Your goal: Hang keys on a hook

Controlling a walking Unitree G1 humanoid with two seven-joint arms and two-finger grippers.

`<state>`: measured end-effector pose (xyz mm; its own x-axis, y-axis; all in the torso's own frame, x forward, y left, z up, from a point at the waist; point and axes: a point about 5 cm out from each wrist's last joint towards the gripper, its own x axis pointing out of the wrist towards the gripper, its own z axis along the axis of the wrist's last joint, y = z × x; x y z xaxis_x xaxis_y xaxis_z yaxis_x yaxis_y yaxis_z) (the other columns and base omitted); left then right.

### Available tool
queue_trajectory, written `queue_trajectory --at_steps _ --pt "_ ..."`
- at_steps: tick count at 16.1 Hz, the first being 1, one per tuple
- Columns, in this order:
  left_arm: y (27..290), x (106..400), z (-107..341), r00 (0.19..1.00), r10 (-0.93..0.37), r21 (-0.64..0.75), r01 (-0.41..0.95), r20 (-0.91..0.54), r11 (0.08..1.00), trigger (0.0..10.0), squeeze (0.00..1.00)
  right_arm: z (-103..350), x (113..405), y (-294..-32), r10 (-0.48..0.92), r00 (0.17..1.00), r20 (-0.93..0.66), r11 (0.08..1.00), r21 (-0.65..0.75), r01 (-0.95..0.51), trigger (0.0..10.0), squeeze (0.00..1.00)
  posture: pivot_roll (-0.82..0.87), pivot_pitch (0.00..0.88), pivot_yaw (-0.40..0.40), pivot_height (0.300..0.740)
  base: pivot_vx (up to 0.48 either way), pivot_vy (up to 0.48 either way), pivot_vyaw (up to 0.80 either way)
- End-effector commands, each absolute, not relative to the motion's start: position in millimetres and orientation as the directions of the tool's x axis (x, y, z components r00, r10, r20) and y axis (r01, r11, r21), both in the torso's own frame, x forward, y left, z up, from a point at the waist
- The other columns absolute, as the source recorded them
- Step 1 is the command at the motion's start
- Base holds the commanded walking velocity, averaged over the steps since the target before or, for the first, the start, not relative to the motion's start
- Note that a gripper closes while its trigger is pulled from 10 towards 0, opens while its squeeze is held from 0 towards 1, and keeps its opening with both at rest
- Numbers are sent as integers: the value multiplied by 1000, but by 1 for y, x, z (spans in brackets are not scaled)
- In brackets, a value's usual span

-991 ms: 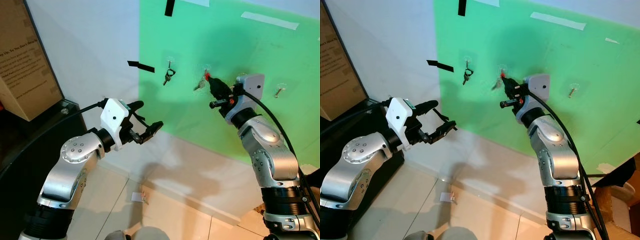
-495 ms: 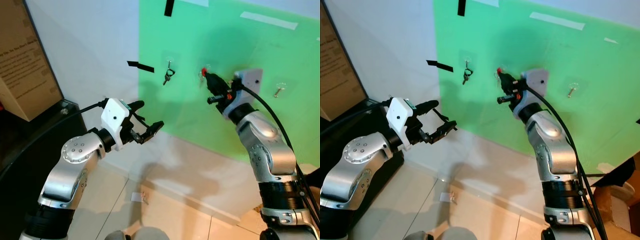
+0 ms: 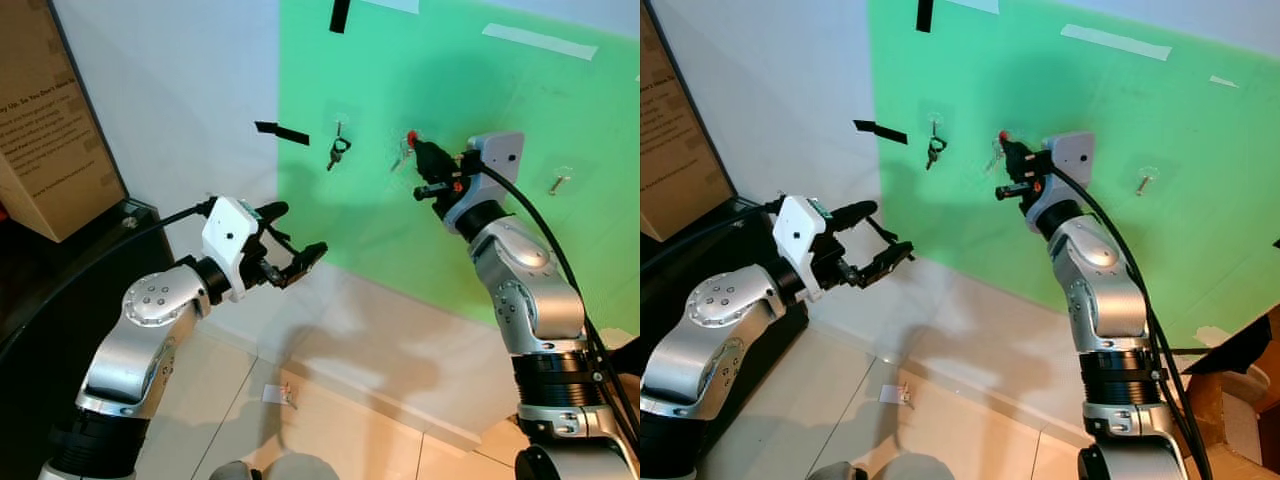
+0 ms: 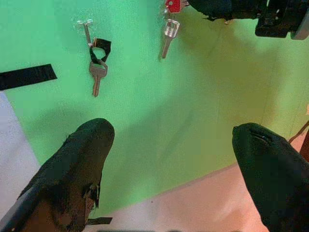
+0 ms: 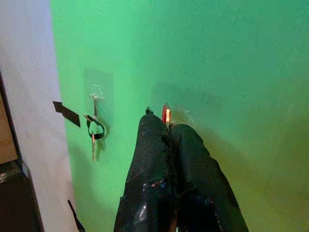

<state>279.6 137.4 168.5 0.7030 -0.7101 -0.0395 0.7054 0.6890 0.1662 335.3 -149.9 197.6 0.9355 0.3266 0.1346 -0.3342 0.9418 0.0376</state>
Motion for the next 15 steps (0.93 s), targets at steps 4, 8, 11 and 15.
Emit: queue_trajectory --at_steps 4,8,11,15 --pt "136 279 168 691 -721 173 716 -41 677 10000 0 198 335 -162 286 947 145 955 32 -294 10000 0 -68 0 -68 740 0 0 0" --pt "136 278 167 687 -725 174 721 -47 671 10000 0 192 335 -164 270 955 123 961 28 -275 10000 0 -68 0 -64 740 0 0 0" --pt "136 278 168 685 -727 176 722 -49 669 10000 0 183 333 -161 277 957 88 960 21 -280 10000 0 -65 0 -64 740 0 0 0" --pt "136 277 168 686 -726 179 721 -49 669 10000 0 176 333 -161 267 961 67 963 22 -269 10000 0 -63 0 -65 740 0 0 0"
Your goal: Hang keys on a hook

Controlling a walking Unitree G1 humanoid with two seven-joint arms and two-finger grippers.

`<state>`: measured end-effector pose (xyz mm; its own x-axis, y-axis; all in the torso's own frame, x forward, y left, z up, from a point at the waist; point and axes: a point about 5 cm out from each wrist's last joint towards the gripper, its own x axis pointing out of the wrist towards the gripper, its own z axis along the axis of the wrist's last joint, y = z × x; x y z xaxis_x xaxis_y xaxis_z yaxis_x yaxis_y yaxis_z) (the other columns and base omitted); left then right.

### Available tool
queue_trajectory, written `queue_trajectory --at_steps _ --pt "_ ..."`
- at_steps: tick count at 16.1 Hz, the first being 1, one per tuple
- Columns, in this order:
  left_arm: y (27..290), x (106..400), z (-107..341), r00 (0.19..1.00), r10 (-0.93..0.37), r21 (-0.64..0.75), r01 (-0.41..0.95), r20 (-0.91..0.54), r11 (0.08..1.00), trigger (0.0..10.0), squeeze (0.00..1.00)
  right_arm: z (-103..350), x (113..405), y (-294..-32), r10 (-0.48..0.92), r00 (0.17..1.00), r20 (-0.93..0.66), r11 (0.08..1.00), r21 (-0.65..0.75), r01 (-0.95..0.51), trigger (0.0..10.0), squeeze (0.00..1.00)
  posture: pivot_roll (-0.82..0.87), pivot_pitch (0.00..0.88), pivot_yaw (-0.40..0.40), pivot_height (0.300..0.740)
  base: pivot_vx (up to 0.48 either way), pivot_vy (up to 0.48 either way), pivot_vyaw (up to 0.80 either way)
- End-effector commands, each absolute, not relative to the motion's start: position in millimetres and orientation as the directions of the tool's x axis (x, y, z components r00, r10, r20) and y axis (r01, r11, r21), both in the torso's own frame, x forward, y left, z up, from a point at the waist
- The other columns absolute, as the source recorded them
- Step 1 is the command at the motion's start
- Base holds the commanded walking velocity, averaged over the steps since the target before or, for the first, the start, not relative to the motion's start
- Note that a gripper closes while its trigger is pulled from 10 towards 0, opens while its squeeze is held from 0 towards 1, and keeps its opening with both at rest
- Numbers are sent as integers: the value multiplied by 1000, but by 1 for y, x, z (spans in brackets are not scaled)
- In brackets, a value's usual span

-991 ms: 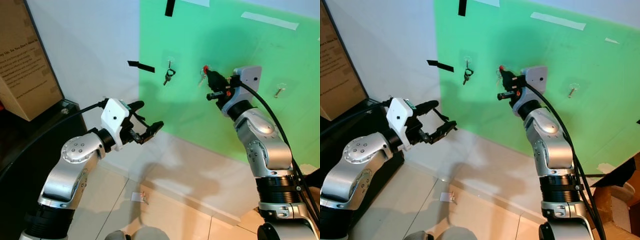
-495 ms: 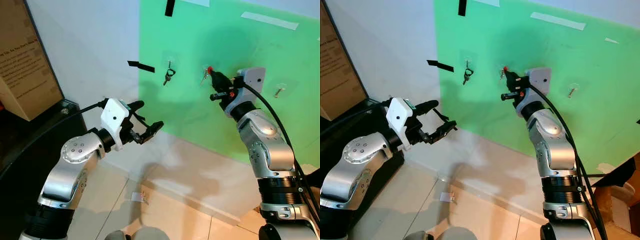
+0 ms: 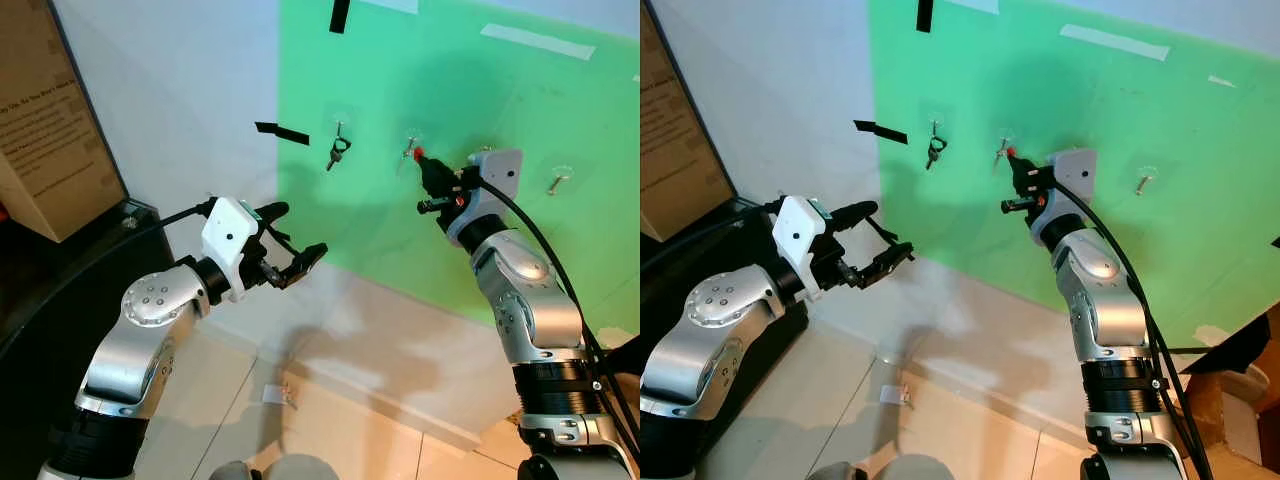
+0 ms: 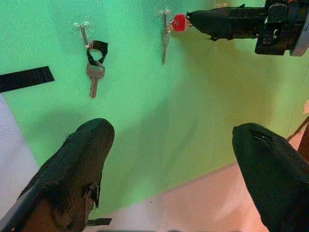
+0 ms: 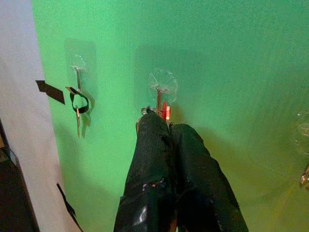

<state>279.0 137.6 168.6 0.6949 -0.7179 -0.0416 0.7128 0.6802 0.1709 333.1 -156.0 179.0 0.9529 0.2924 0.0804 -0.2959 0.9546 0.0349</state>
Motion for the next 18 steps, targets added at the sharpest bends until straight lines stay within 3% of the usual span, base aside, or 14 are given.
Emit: queue_trajectory --at_steps 1,18 --pt "136 277 168 686 -726 179 721 -48 670 10000 0 175 333 -161 264 962 65 964 28 -266 10000 0 -63 0 -66 740 0 0 0" --pt "135 278 170 685 -727 178 721 -40 670 10000 0 161 329 -154 294 956 4 955 25 -294 10000 0 -65 0 -66 740 0 0 0"
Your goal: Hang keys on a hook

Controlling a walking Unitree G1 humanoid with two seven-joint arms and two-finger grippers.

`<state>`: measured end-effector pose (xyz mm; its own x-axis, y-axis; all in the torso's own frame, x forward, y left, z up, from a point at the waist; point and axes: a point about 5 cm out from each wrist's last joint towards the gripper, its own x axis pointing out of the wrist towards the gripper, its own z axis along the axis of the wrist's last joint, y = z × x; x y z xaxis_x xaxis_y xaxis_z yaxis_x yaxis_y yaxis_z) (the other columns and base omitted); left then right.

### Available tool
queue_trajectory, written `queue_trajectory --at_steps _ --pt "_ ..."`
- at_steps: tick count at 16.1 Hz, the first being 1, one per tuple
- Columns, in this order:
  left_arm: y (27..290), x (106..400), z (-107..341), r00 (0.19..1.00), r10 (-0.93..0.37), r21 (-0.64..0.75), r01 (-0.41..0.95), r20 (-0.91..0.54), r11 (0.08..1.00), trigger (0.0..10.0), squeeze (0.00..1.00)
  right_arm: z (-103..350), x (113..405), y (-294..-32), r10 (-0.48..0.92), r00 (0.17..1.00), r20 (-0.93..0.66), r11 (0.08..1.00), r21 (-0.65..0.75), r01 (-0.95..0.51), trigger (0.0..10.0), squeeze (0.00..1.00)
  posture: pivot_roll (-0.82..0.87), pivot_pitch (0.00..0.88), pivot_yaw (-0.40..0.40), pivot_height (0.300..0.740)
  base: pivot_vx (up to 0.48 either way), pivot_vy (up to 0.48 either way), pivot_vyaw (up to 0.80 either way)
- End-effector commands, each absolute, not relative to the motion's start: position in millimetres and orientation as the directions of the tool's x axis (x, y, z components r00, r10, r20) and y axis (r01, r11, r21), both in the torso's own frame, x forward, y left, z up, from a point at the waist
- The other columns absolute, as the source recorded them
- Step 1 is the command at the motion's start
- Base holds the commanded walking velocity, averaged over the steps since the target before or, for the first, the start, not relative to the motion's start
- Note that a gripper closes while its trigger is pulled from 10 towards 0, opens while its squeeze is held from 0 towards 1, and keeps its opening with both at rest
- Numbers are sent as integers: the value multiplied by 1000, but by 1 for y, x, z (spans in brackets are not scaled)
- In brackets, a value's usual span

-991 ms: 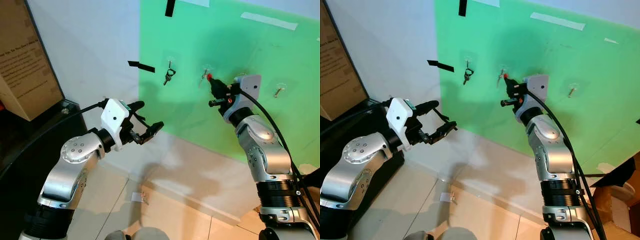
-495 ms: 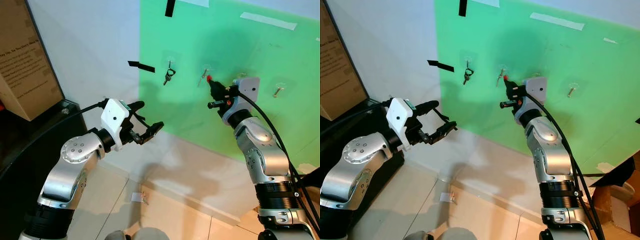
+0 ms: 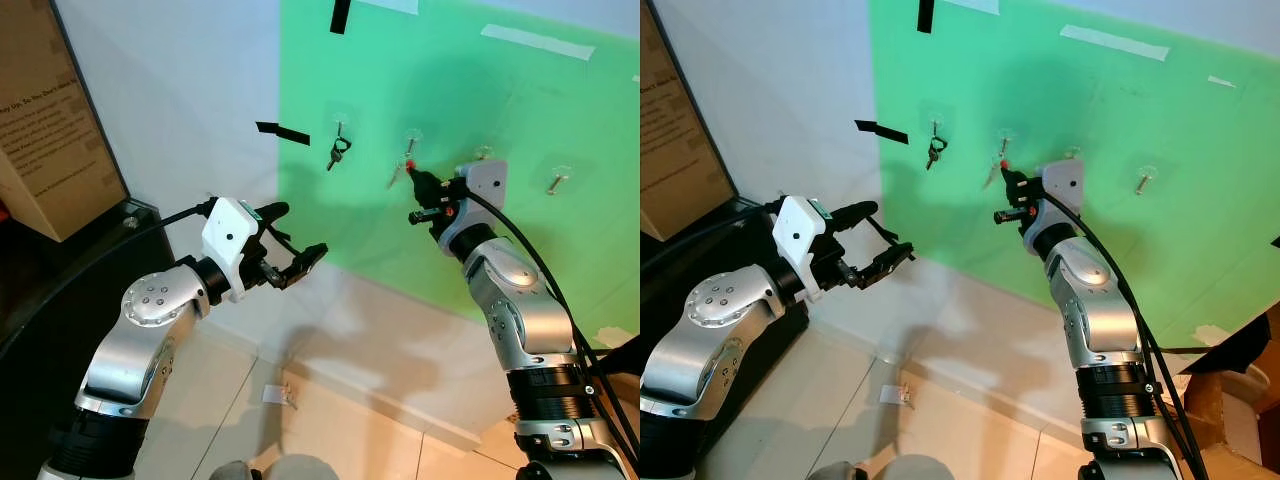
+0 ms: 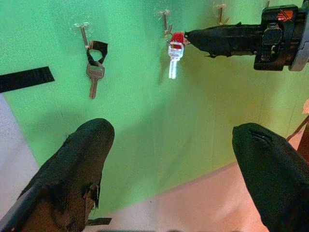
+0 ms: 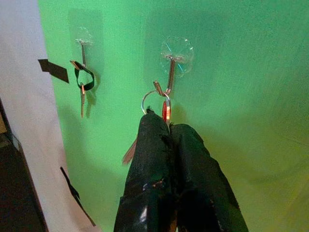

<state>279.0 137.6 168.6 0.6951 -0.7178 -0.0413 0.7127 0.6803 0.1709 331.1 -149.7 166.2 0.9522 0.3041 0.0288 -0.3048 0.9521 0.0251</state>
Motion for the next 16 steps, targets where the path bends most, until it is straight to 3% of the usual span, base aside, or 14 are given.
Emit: queue_trajectory --at_steps 1,9,10,11,16 --pt "135 277 170 685 -727 178 721 -40 670 10000 0 161 329 -154 295 956 6 955 27 -295 10000 0 -65 0 -66 740 0 0 0" --pt "135 278 170 685 -728 177 722 -40 669 10000 0 160 329 -155 289 957 1 957 36 -289 10000 0 -65 0 -64 740 0 0 0" --pt "135 278 170 685 -728 176 722 -39 669 10000 0 160 329 -153 305 952 3 951 58 -305 10000 208 -65 0 -64 740 0 0 0" --pt "135 278 171 684 -729 170 722 -34 670 10000 0 160 329 -153 304 953 2 950 69 -303 10000 1000 -65 0 -64 740 0 0 0" --pt "134 277 181 679 -733 114 726 38 679 10000 0 139 313 -167 254 965 -59 967 40 -252 10000 1000 -59 0 -70 740 0 0 0"
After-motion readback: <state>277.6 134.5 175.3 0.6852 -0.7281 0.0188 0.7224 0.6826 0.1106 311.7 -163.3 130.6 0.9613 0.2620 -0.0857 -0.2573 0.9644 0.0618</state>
